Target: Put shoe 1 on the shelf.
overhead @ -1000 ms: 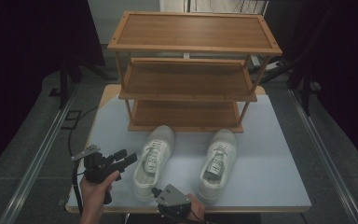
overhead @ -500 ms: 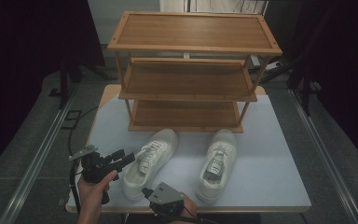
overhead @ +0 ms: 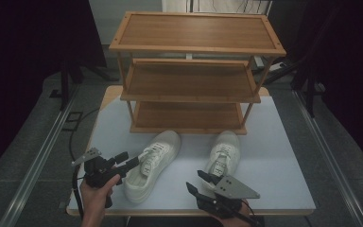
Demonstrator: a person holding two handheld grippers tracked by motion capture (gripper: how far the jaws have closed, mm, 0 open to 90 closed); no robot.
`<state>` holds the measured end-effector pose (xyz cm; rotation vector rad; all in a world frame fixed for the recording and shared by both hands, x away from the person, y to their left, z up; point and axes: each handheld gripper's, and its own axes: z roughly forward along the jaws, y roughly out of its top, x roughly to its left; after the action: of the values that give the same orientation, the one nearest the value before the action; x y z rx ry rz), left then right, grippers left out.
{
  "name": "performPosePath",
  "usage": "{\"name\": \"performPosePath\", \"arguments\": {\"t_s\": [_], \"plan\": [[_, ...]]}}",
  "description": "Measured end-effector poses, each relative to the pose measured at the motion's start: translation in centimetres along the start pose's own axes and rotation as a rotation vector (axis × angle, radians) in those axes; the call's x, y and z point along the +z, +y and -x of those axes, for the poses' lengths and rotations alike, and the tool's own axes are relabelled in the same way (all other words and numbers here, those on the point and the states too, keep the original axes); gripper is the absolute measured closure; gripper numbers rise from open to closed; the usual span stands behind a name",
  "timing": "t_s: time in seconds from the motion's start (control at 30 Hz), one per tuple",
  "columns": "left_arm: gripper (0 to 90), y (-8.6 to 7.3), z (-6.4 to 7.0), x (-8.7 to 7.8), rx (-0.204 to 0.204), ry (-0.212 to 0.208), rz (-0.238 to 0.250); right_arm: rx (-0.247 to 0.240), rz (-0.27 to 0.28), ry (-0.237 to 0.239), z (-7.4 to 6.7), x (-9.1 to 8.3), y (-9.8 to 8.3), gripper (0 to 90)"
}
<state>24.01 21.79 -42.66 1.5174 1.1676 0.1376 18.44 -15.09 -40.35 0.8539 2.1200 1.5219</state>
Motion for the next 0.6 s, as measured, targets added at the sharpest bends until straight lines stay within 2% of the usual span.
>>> {"name": "performPosePath", "arguments": {"t_s": [0.03, 0.07, 0.1, 0.17, 0.23, 0.27, 0.37, 0.47, 0.53, 0.6], "plan": [[35.7, 0.0, -0.1, 0.1, -0.001, 0.001, -0.002, 0.002, -0.009, -0.012, 0.3, -0.2, -0.2, 46.9], [36.0, 0.0, -0.3, 0.2, 0.000, 0.009, -0.010, 0.027, -0.014, -0.028, 1.0, -0.6, -0.5, 44.5], [36.0, 0.0, -0.4, 0.3, -0.001, 0.019, -0.017, 0.027, -0.014, -0.028, 1.0, -0.6, -0.5, 44.5], [36.6, 0.0, -0.8, 0.4, -0.015, 0.041, -0.024, 0.061, -0.007, -0.028, 1.7, -0.9, -0.5, 42.6], [37.5, 0.0, -0.9, 0.6, -0.027, 0.058, -0.031, 0.067, 0.002, -0.045, 2.3, -1.2, -0.3, 41.7], [37.5, 0.0, -0.9, 0.8, -0.028, 0.053, -0.031, 0.068, 0.007, -0.054, 2.5, -1.4, -0.3, 41.4], [37.4, 0.0, -0.5, 1.4, -0.011, 0.054, -0.047, 0.113, 0.015, -0.075, 3.2, -2.0, -0.4, 40.7], [37.3, -0.2, -0.4, 2.4, 0.005, 0.062, -0.078, 0.124, 0.020, -0.102, 3.7, -2.3, -0.5, 40.7], [37.4, -0.6, -0.5, 3.1, 0.005, 0.063, -0.104, 0.134, 0.048, -0.132, 4.1, -2.6, -0.6, 41.5], [37.4, -0.7, -0.7, 3.6, 0.009, 0.082, -0.116, 0.148, 0.069, -0.148, 4.5, -3.0, -0.6, 41.5]]}}
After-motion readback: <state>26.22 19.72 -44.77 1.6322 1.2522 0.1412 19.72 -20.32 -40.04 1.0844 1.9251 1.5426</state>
